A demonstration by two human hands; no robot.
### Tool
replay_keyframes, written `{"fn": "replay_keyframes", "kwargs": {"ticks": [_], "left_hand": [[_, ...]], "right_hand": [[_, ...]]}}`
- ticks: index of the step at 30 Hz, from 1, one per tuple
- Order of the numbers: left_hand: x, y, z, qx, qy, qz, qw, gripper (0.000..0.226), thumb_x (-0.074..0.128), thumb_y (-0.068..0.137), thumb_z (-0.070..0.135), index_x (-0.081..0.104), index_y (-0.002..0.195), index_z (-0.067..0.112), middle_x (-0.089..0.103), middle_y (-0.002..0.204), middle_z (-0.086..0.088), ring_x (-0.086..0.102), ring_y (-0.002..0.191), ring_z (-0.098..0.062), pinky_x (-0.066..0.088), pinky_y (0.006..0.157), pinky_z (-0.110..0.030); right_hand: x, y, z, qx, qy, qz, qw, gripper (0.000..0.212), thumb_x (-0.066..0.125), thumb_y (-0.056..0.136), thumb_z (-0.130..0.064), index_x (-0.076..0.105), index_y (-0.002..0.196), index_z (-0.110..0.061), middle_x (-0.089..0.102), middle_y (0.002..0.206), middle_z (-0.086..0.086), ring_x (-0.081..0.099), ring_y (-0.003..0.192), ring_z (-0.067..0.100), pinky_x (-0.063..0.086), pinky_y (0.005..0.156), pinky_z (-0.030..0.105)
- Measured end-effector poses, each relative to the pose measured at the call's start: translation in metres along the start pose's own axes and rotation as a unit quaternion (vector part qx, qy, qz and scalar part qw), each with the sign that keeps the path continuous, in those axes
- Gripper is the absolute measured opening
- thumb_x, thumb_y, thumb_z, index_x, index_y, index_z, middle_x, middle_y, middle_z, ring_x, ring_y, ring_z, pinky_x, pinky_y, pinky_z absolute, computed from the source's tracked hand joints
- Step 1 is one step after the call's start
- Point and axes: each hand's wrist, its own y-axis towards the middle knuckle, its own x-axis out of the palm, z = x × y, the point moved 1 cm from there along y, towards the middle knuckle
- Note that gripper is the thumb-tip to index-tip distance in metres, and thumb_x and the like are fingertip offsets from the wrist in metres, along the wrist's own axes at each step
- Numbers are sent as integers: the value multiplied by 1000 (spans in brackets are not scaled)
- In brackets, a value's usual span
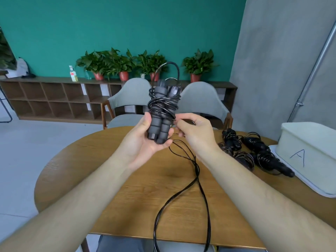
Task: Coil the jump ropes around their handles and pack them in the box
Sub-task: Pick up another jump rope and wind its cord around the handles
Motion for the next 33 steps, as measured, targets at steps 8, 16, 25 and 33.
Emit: {"fn": "replay_keyframes", "kwargs": {"ticks": [8,16,25,33], "left_hand": [[12,8,-8,-10,-159,83,984,55,37,106,47,53,139,5,61,137,-21,69,96,-27,56,90,-54],[14,1,-18,-20,-155,54,986,53,33,109,44,52,140,6,64,134,-19,67,115,-30,56,93,-50],[19,-2,-19,-6,-91,29,995,51,26,110,41,51,140,8,61,139,-19,58,131,-34,39,113,-54],[16,-1,-15,-4,-82,17,996,44,30,111,30,50,140,2,63,135,-20,62,126,-30,57,93,-41]], "right_hand": [[3,-17,7,-60,48,-5,997,24,68,91,1,69,114,-7,75,86,-2,72,89,11,58,88,28],[-5,-20,10,-287,-183,11,940,24,63,97,-8,72,120,-7,67,112,0,62,109,7,48,96,22],[-6,-27,15,-365,-282,-86,883,49,62,97,-9,51,144,-2,47,128,9,46,120,3,44,94,12],[-5,-20,25,-457,-421,-15,783,37,55,101,-15,61,132,3,60,116,17,57,104,31,52,84,42]]}}
